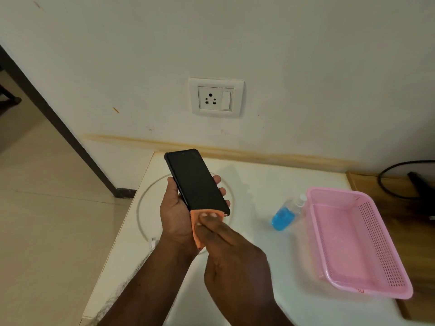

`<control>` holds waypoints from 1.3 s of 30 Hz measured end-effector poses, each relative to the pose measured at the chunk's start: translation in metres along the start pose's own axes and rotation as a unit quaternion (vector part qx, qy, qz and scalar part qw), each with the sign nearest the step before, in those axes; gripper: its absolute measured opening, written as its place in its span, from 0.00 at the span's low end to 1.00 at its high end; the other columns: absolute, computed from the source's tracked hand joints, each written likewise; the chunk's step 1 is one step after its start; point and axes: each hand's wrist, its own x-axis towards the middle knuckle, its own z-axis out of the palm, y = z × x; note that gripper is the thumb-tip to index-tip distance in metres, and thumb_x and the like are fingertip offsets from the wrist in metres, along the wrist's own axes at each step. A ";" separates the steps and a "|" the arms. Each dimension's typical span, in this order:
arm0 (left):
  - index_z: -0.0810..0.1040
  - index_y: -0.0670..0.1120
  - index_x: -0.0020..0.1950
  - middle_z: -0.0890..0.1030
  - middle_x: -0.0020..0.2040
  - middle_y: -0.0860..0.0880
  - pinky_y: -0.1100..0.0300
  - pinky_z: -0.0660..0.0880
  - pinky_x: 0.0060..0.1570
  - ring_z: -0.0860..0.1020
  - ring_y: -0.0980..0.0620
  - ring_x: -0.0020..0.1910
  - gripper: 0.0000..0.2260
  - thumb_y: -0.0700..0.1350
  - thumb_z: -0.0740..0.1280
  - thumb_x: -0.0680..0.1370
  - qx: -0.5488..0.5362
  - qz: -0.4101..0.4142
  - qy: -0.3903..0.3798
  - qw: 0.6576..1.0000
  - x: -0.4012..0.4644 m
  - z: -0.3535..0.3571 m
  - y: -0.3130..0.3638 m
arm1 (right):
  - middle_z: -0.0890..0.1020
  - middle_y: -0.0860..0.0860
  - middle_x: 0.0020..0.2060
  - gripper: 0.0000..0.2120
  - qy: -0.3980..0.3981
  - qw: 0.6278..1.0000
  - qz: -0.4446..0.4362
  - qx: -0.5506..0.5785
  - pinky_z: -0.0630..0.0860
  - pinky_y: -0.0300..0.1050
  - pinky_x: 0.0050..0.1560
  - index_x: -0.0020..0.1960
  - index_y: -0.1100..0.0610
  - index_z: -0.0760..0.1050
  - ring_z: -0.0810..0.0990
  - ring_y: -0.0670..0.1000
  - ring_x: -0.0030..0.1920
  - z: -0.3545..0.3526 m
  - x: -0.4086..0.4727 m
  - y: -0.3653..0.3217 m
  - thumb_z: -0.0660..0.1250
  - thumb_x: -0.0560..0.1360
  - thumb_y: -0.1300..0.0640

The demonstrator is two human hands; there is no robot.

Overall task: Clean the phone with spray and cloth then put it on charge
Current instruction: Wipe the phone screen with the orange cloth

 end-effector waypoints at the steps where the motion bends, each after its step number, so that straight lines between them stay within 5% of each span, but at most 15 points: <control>1: 0.78 0.43 0.68 0.81 0.59 0.38 0.45 0.77 0.52 0.81 0.40 0.48 0.33 0.67 0.52 0.80 -0.006 0.000 0.000 1.000 0.000 0.000 0.000 | 0.85 0.46 0.52 0.34 0.014 1.000 0.016 0.014 0.80 0.39 0.46 0.50 0.54 0.86 0.84 0.44 0.50 -0.001 0.000 0.003 0.87 0.45 0.49; 5: 0.79 0.46 0.68 0.82 0.59 0.37 0.45 0.79 0.51 0.81 0.39 0.47 0.31 0.67 0.51 0.80 -0.024 0.015 0.005 1.000 0.002 0.000 0.000 | 0.83 0.49 0.57 0.31 0.075 0.993 0.081 0.041 0.80 0.43 0.49 0.58 0.58 0.83 0.83 0.48 0.55 -0.007 -0.004 0.020 0.84 0.55 0.63; 11: 0.78 0.43 0.69 0.81 0.59 0.38 0.45 0.77 0.53 0.80 0.40 0.47 0.34 0.67 0.52 0.80 -0.043 -0.009 0.012 0.999 0.000 0.002 0.004 | 0.83 0.49 0.57 0.31 0.075 0.996 0.033 0.034 0.79 0.41 0.50 0.57 0.56 0.83 0.83 0.48 0.56 0.001 -0.006 0.011 0.85 0.54 0.60; 20: 0.78 0.46 0.67 0.83 0.58 0.36 0.43 0.83 0.49 0.83 0.38 0.51 0.31 0.66 0.49 0.81 0.066 -0.049 0.013 0.997 -0.005 0.012 -0.010 | 0.82 0.45 0.59 0.33 0.105 0.983 0.146 0.039 0.73 0.40 0.53 0.61 0.53 0.81 0.83 0.47 0.55 -0.007 0.000 0.028 0.83 0.58 0.65; 23: 0.78 0.47 0.66 0.83 0.60 0.36 0.42 0.80 0.54 0.82 0.37 0.58 0.30 0.67 0.52 0.79 0.086 -0.069 0.031 0.993 -0.008 0.013 -0.016 | 0.81 0.46 0.60 0.30 0.127 0.979 0.153 0.038 0.74 0.42 0.54 0.62 0.53 0.80 0.82 0.48 0.56 -0.005 0.000 0.032 0.81 0.62 0.65; 25: 0.79 0.48 0.65 0.84 0.58 0.38 0.45 0.83 0.50 0.84 0.39 0.56 0.29 0.67 0.57 0.76 0.103 -0.061 0.043 0.992 -0.010 0.013 -0.022 | 0.81 0.46 0.60 0.28 0.139 0.977 0.159 0.039 0.75 0.45 0.55 0.62 0.54 0.80 0.82 0.48 0.58 -0.006 0.000 0.036 0.80 0.64 0.65; 28: 0.84 0.52 0.57 0.87 0.49 0.44 0.53 0.83 0.36 0.87 0.44 0.46 0.26 0.66 0.61 0.69 0.142 -0.030 0.051 0.988 -0.010 0.012 -0.032 | 0.80 0.46 0.62 0.26 0.136 0.974 0.171 0.054 0.70 0.47 0.59 0.64 0.54 0.79 0.80 0.49 0.61 -0.009 0.000 0.041 0.77 0.68 0.65; 32: 0.87 0.58 0.47 0.88 0.49 0.46 0.54 0.83 0.39 0.87 0.46 0.47 0.22 0.67 0.59 0.70 0.174 -0.041 0.025 0.984 -0.012 0.012 -0.039 | 0.79 0.46 0.63 0.22 0.104 0.971 0.202 0.079 0.66 0.46 0.63 0.67 0.53 0.77 0.78 0.50 0.63 -0.013 0.000 0.044 0.73 0.73 0.62; 39: 0.85 0.57 0.58 0.85 0.57 0.45 0.51 0.82 0.45 0.85 0.45 0.55 0.26 0.69 0.57 0.73 0.188 -0.122 -0.026 0.974 -0.017 0.014 -0.033 | 0.79 0.43 0.63 0.21 0.158 0.954 0.211 0.141 0.68 0.39 0.65 0.66 0.51 0.78 0.77 0.44 0.63 -0.024 0.003 0.050 0.68 0.75 0.65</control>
